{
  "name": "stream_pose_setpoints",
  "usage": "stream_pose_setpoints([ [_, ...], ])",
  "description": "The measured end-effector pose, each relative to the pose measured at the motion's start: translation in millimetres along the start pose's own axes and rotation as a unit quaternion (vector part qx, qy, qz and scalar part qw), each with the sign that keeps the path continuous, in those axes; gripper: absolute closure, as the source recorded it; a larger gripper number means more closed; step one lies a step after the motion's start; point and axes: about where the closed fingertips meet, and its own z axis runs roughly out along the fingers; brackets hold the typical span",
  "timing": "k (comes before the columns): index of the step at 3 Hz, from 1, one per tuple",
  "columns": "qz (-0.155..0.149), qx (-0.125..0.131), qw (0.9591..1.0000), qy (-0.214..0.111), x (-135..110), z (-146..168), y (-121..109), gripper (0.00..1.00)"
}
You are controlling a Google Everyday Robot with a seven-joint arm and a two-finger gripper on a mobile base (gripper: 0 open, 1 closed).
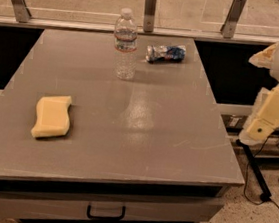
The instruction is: Move water bottle near sponge
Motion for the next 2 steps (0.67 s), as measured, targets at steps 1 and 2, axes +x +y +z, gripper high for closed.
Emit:
stream_pose_setpoints([
  [1, -0.004, -0.018, 0.9961, -0.086, -30.0, 33.5, -7.7, 0.00],
  [2, 0.033, -0.028, 0.9813, -0.187, -53.0, 63.8, -21.7, 0.00],
])
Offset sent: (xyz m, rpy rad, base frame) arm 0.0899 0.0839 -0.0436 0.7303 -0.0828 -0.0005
